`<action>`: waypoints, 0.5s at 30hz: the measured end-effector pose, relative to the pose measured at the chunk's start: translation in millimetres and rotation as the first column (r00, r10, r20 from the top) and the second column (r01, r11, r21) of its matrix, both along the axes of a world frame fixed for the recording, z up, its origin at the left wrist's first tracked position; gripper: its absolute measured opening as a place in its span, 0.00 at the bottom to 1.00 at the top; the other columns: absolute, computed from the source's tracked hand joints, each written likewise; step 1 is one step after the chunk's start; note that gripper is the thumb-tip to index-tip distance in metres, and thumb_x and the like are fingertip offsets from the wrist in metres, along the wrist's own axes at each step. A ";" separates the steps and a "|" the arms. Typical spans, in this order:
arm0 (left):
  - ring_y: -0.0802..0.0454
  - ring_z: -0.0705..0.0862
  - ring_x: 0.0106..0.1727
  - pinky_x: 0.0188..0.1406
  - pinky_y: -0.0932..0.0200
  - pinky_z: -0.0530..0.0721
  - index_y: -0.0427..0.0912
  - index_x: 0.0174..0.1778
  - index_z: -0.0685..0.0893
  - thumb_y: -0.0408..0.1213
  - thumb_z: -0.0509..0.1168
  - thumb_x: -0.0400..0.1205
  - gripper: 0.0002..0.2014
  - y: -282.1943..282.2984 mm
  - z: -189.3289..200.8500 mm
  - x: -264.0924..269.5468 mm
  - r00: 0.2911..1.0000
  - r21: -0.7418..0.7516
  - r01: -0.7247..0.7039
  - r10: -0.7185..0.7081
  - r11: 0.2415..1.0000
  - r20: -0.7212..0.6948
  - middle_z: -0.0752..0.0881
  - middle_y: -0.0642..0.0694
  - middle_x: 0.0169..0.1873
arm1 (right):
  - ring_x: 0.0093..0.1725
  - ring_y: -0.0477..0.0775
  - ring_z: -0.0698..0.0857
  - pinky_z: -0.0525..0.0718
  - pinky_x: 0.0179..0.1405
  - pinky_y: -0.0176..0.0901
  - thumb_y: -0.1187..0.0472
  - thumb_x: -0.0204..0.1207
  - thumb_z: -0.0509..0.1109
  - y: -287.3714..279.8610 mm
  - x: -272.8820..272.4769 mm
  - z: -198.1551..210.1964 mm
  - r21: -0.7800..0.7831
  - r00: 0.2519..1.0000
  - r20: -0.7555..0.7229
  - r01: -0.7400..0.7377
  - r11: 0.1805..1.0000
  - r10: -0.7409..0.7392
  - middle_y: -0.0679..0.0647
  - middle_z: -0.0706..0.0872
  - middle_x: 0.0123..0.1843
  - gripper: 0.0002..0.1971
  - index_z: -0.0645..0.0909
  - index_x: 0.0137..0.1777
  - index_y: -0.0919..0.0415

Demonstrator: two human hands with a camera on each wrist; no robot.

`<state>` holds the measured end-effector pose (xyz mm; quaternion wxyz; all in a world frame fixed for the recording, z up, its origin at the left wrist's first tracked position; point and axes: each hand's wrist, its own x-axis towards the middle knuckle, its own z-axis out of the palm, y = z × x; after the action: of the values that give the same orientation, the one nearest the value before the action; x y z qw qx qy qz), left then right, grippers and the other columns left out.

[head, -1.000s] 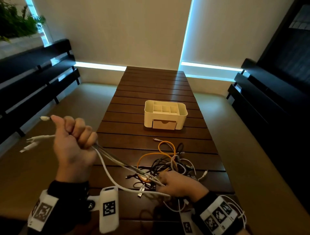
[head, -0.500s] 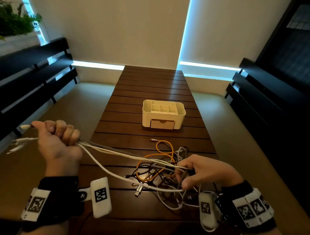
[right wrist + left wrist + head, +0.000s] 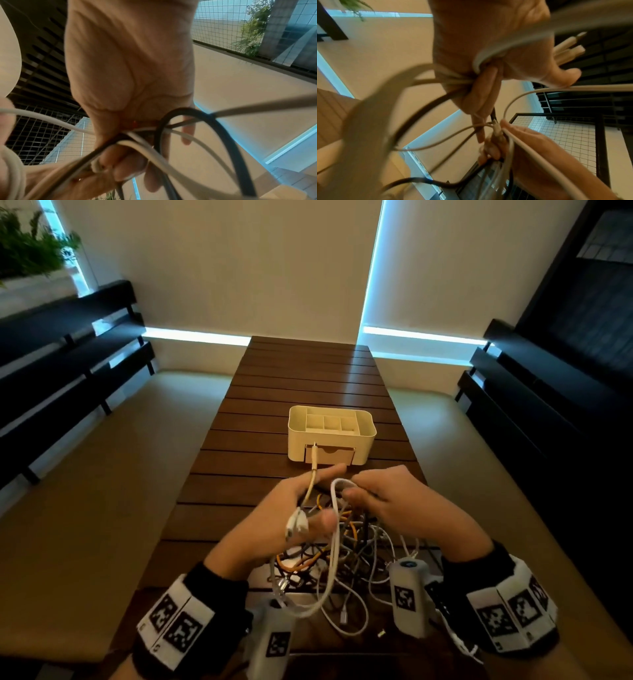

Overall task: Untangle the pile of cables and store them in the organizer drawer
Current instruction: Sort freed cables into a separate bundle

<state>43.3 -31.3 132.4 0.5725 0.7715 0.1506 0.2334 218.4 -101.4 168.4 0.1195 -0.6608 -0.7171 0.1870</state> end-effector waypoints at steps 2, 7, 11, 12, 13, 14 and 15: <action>0.56 0.86 0.56 0.52 0.66 0.82 0.44 0.67 0.80 0.68 0.66 0.69 0.38 -0.1 8.3 1.7 0.996 -0.029 0.030 -0.032 0.999 -0.080 0.87 0.48 0.55 | 0.28 0.35 0.75 0.70 0.31 0.27 0.52 0.82 0.57 -2.0 1.7 -2.0 -0.041 0.997 -0.072 0.020 0.999 -0.023 0.41 0.76 0.30 0.15 0.69 0.32 0.42; 0.51 0.85 0.37 0.45 0.54 0.84 0.41 0.42 0.88 0.37 0.71 0.77 0.04 -2.9 10.3 16.2 0.948 -0.034 -0.088 0.074 0.995 -0.311 0.89 0.44 0.34 | 0.30 0.42 0.76 0.73 0.33 0.33 0.50 0.82 0.57 -1.2 2.3 -9.1 -0.021 0.993 -0.111 0.041 0.999 -0.043 0.47 0.79 0.32 0.16 0.80 0.42 0.59; 0.53 0.77 0.27 0.30 0.62 0.75 0.40 0.29 0.81 0.38 0.66 0.65 0.05 -5.0 14.8 16.3 0.965 -0.354 -0.188 0.106 0.916 -0.238 0.80 0.47 0.25 | 0.29 0.40 0.80 0.81 0.34 0.34 0.50 0.76 0.64 -2.9 0.4 -14.7 -0.016 0.895 -0.446 0.004 1.000 -0.011 0.46 0.81 0.31 0.07 0.79 0.44 0.50; 0.55 0.76 0.25 0.27 0.65 0.75 0.39 0.27 0.80 0.36 0.64 0.63 0.04 -5.3 17.0 14.6 0.975 -0.444 -0.192 0.121 0.875 -0.184 0.79 0.47 0.23 | 0.30 0.40 0.80 0.81 0.35 0.33 0.50 0.73 0.67 -3.5 2.6 -17.1 -0.023 0.862 -0.507 -0.008 1.000 -0.005 0.46 0.81 0.32 0.05 0.79 0.44 0.49; 0.57 0.74 0.21 0.22 0.68 0.74 0.39 0.26 0.77 0.34 0.64 0.63 0.03 -3.4 17.9 12.2 0.982 -0.530 -0.184 0.137 0.828 -0.126 0.77 0.49 0.21 | 0.33 0.41 0.82 0.82 0.37 0.34 0.52 0.72 0.70 -3.8 6.2 -20.0 -0.036 0.846 -0.532 -0.015 0.999 -0.006 0.47 0.82 0.35 0.04 0.79 0.44 0.49; 0.59 0.71 0.17 0.16 0.71 0.71 0.39 0.25 0.75 0.33 0.65 0.63 0.04 -0.4 17.9 8.8 0.985 -0.597 -0.169 0.158 0.784 -0.072 0.74 0.50 0.18 | 0.37 0.42 0.84 0.84 0.42 0.36 0.55 0.70 0.73 -3.5 10.2 -23.4 -0.047 0.847 -0.531 -0.011 0.999 -0.016 0.49 0.84 0.37 0.04 0.80 0.42 0.51; 0.60 0.67 0.15 0.12 0.73 0.67 0.39 0.26 0.74 0.31 0.66 0.63 0.06 2.4 19.2 5.1 0.984 -0.652 -0.154 0.178 0.742 -0.030 0.71 0.51 0.17 | 0.41 0.45 0.86 0.85 0.47 0.40 0.58 0.70 0.74 -2.9 13.0 -27.3 -0.051 0.858 -0.514 0.006 0.999 -0.031 0.52 0.86 0.40 0.04 0.82 0.42 0.53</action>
<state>48.4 -28.8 151.6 0.7843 0.5036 0.2805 0.2293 231.4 -104.3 141.2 0.2925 -0.5965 -0.6481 0.3723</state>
